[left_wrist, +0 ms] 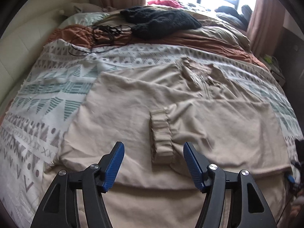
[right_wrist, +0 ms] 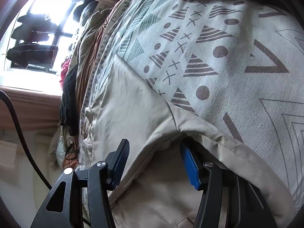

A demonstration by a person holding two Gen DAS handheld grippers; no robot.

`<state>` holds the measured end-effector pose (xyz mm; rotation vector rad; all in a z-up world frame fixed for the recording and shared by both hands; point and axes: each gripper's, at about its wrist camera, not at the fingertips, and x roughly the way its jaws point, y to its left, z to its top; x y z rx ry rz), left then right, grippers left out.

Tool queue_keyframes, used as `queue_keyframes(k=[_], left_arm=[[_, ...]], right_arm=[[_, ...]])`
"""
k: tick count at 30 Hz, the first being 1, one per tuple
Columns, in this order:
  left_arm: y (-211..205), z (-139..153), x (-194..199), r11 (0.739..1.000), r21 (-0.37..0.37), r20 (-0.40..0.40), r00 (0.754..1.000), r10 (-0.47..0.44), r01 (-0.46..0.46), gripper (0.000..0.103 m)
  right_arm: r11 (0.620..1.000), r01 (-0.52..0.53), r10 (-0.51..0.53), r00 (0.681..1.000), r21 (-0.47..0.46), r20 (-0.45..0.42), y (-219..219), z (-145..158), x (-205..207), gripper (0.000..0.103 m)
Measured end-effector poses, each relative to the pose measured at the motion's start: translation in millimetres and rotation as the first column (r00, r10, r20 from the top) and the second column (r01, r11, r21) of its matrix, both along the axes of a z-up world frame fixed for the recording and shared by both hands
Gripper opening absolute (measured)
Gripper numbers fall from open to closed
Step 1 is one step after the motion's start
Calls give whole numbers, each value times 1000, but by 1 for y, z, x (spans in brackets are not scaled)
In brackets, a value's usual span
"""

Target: Fold large clothes

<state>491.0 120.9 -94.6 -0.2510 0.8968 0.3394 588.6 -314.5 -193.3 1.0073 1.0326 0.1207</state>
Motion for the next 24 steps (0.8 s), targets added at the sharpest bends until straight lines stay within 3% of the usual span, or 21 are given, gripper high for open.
queue_keyframes(k=[4,8,16,24], left_arm=[[-2,-1,-22,999,-47,16,1000,-7,8,68],[-3,14,-53,998,-52,63,998,-23,26,89],[23,58,-119,995,-100,150,988,20,-5,93],[51,91,-189,993,-113,226,972,66,-41,98]], right_arm=[[1000,-6,6,1000,-15,4,2,8,-2,57],[996,-11,12,1000,-89,14,6,18,-8,58],[985,-42,48,998,-168,28,7,43,-29,58],[948,-6,34,996,-320,83,9,85,-62,73]])
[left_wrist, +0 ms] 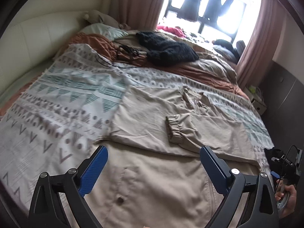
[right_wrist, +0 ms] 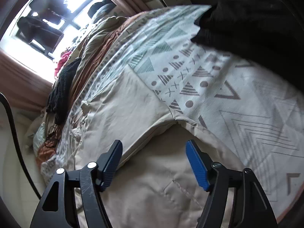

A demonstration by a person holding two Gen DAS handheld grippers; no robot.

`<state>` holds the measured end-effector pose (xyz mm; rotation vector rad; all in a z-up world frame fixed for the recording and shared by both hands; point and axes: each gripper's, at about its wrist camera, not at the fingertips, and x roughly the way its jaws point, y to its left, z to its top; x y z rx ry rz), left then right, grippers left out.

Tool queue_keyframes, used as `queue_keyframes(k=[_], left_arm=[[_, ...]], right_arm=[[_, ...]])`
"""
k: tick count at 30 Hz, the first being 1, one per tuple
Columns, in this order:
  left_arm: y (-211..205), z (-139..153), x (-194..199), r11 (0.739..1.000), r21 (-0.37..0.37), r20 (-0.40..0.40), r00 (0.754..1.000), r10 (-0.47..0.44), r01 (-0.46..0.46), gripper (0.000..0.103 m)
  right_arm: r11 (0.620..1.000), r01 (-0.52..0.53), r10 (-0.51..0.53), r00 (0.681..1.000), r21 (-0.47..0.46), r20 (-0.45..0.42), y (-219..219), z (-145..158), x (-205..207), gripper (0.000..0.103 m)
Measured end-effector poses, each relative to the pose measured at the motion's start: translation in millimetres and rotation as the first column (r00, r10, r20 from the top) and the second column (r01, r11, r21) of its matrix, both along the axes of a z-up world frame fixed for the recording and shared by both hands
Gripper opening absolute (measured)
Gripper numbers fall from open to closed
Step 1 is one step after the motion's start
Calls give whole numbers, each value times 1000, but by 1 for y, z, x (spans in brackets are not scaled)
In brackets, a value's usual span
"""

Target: Fold large clothes

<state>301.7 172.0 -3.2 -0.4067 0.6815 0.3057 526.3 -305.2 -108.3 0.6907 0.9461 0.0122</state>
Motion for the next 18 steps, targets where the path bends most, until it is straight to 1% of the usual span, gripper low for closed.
queue_keyframes(k=[2,4,6,7,8,10,14,18], left_arm=[[7,3,-17,1000,-10,10,1000,13,-13,100],[12,5,-33,1000,-17,18,1000,15,-15,100],[16,6,-48,1000,-23,26,999,18,-18,100],[19,6,-57,999,-30,32,999,18,-17,100],[20,6,-65,999,-33,36,999,19,-17,100],[24,7,-81,999,-31,44,999,23,-22,100],[26,5,-108,999,-46,57,998,19,-17,100],[22,2,-134,999,-46,55,998,2,0,100]], right_arm=[[1000,5,-4,1000,-25,25,-1,11,-10,81],[998,29,-27,999,-53,45,-2,22,-21,84],[997,46,-42,997,-61,61,0,34,-30,85],[996,42,-36,996,-76,88,0,43,-37,88],[994,45,-34,994,-99,106,2,49,-43,94],[988,60,-41,991,-145,130,4,56,-60,95],[995,47,-32,987,-93,155,5,59,-86,95],[991,59,-36,982,-119,185,6,68,-120,95]])
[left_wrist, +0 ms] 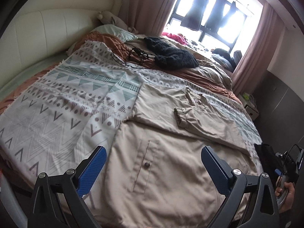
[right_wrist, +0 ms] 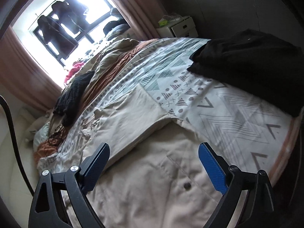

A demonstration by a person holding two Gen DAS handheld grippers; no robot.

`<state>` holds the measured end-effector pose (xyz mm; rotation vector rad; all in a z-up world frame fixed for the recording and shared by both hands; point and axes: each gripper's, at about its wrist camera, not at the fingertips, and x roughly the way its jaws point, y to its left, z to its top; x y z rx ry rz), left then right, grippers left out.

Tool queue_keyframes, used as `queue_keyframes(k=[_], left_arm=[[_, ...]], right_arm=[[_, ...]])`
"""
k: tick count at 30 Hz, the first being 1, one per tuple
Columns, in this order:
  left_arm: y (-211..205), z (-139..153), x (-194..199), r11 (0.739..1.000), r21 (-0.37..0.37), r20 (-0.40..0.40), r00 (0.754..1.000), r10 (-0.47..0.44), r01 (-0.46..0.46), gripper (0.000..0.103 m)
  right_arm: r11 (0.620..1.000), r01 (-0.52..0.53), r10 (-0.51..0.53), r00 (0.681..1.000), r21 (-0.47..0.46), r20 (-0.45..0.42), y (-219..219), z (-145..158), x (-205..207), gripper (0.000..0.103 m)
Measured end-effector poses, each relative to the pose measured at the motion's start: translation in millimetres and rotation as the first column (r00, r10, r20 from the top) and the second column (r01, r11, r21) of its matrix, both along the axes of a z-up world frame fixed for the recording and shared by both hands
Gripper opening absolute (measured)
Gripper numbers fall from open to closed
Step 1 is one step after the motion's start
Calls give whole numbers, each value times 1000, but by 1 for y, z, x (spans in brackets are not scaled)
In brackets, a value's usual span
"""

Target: Fold large clothes

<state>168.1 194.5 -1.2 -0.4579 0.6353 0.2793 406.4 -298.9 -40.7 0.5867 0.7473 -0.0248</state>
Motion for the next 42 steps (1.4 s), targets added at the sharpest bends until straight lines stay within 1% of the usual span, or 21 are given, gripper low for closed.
queue_keyframes(k=[5,9,13,18,22,27,29,30,32,34,36,38,40,42], left_arm=[[-4,0,-29,999,36,-2,1000,-17,17,100],[-8,-1,-48,999,38,-2,1000,-29,29,100],[-11,-4,-64,998,40,-1,999,-39,39,100],[-14,-14,-77,998,46,-11,999,-38,39,100],[-13,-28,-88,999,40,-18,999,-33,33,98],[-5,-49,-100,1000,-12,-23,999,-24,24,88],[0,-58,-104,999,-32,-37,999,-14,13,81],[3,-63,-106,999,-44,-42,999,-5,4,79],[8,-72,-111,997,-81,-46,999,12,-16,74],[9,-78,-112,995,-96,-57,998,16,-22,69],[8,-84,-111,995,-97,-71,997,14,-21,66],[9,-91,-109,993,-112,-84,996,13,-22,56],[12,-99,-106,991,-131,-95,995,9,-21,52],[14,-107,-103,990,-137,-107,994,13,-28,49]], right_arm=[[999,24,-24,999,-27,32,-5,5,-40,95],[999,32,-33,998,18,48,-14,0,-70,95],[999,32,-33,998,19,55,-24,-2,-99,95],[997,55,-51,996,-60,69,-29,3,-130,95],[997,39,-34,997,-71,71,-34,-4,-152,95],[997,-1,6,998,-82,56,-43,-22,-171,94],[995,-15,20,999,-100,49,-48,-30,-176,92],[995,-24,29,999,-95,43,-50,-35,-178,91],[997,-48,50,998,-58,24,-58,-47,-178,81],[998,-57,57,998,-40,-5,-65,-60,-176,76],[998,-59,58,998,-15,-10,-72,-69,-175,75],[998,-66,67,998,18,-18,-78,-79,-171,70],[996,-83,84,996,37,-39,-80,-90,-165,65],[993,-103,105,993,52,-48,-80,-99,-160,63]])
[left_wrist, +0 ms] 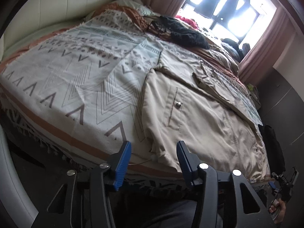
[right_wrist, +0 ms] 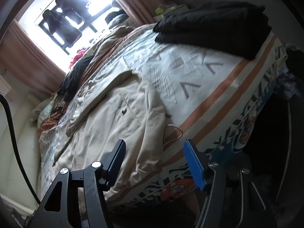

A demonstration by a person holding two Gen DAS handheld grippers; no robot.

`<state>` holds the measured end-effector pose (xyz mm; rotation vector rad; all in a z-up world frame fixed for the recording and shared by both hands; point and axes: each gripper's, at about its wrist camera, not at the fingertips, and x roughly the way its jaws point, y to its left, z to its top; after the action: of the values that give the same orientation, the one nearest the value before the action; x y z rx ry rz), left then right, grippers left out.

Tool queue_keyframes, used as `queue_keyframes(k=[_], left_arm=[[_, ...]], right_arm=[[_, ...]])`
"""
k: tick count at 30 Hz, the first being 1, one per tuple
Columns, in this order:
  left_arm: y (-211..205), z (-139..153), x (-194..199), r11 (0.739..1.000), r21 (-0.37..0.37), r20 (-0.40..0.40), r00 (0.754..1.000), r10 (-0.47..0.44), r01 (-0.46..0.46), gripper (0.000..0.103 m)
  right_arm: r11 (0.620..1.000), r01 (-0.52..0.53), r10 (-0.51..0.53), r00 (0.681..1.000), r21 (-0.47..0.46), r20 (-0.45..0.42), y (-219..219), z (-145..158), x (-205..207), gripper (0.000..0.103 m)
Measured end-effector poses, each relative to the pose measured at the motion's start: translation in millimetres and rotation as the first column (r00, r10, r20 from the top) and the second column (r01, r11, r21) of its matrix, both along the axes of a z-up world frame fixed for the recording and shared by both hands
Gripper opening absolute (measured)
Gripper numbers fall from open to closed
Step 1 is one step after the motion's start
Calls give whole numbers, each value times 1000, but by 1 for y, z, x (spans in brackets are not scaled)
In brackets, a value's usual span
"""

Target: Fold large clothes

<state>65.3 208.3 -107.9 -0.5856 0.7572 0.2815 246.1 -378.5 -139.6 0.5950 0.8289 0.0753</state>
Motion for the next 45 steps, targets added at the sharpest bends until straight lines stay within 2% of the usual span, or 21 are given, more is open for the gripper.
queue_keyframes(k=[5,8,9,13,14,20,25,33,36,39,40,41,42,43,44,45], left_arm=[[8,-20,11,998,-68,-18,1000,16,-17,44],[18,-28,15,990,-136,-4,999,47,-47,44],[19,-30,19,990,-134,-13,999,42,-43,44],[24,-38,35,989,-144,-22,999,41,-44,44],[26,-41,40,988,-147,-31,999,41,-45,44],[32,-62,63,983,-181,-72,997,20,-33,44],[36,-70,73,975,-220,-55,998,15,-27,44],[31,-72,79,961,-277,-44,998,-35,22,43],[26,-75,73,946,-321,-33,998,-61,48,43],[17,-76,66,946,-315,-25,996,-81,69,42],[15,-76,66,948,-312,-27,997,-78,66,37],[14,-77,66,951,-305,-37,997,-69,55,25],[14,-78,66,952,-302,-46,997,-64,47,20],[14,-79,65,949,-312,-46,997,-55,38,17],[15,-78,61,945,-326,-34,999,-40,27,15],[16,-76,58,943,-332,-21,999,-29,20,15]], right_arm=[[997,-35,37,999,63,-34,2,-24,17,57],[982,-55,67,996,180,-59,0,-40,30,54],[973,-64,82,994,220,-71,0,-46,34,52],[956,-86,126,984,281,-126,5,-69,46,52],[944,-97,142,982,316,-125,5,-75,47,52],[917,-150,189,979,370,-71,4,-81,46,52],[880,-177,197,980,441,0,7,-90,54,52],[870,-191,189,981,455,51,23,-93,68,52],[866,-196,194,980,461,53,28,-92,70,52],[866,-205,205,978,457,51,27,-91,70,52],[866,-207,208,977,454,50,28,-91,70,52],[866,-208,209,977,455,50,24,-90,69,52],[865,-208,208,977,456,50,24,-90,68,52],[867,-204,204,978,454,51,24,-89,68,45],[872,-200,199,979,448,48,24,-89,69,25],[875,-193,195,980,444,41,24,-90,69,19]])
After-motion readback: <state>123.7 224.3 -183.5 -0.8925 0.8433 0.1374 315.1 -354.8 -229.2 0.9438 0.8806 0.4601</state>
